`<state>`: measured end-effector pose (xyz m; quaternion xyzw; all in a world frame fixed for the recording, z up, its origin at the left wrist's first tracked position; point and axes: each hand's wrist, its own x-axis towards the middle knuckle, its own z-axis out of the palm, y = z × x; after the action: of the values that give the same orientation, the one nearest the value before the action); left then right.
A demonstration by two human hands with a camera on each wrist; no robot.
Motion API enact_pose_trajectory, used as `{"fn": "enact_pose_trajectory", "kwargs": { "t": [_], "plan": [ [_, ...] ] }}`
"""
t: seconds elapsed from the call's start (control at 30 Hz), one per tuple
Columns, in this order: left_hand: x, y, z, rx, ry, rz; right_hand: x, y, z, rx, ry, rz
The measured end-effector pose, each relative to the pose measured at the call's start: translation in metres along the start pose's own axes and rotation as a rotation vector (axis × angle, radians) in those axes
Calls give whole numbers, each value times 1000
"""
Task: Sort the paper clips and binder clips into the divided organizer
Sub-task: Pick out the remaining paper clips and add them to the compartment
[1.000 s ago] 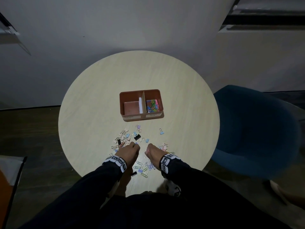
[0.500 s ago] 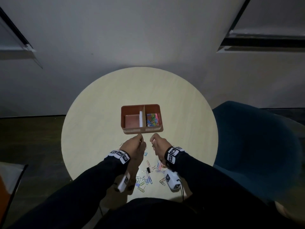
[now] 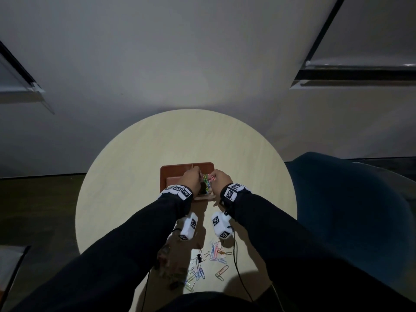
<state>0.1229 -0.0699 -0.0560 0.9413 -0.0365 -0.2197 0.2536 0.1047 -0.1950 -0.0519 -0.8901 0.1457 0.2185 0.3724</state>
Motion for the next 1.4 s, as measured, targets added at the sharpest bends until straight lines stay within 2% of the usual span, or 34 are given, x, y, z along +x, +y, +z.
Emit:
{"fn": "enact_pose_trajectory", "kwargs": {
  "t": [0.27, 0.53, 0.77, 0.93, 1.07, 1.2, 1.4],
  "plan": [
    [21, 4, 8, 127, -88, -8, 24, 2, 1, -172, 19, 27],
    [5, -9, 15, 102, -35, 84, 14, 12, 9, -150, 29, -30],
    [-39, -35, 33, 68, 33, 138, -21, 35, 18, -138, 92, -235],
    [-69, -59, 57, 78, -83, 129, -45, 68, 33, -190, 20, -202],
    [-87, -77, 85, 173, -213, 130, -59, 103, 52, -404, -98, -190],
    [-103, -76, 116, 282, -245, 121, -70, 139, 68, -558, -189, -180],
    [-112, -64, 147, 359, -318, 81, -76, 150, 86, -586, -237, -153]
  ]
}}
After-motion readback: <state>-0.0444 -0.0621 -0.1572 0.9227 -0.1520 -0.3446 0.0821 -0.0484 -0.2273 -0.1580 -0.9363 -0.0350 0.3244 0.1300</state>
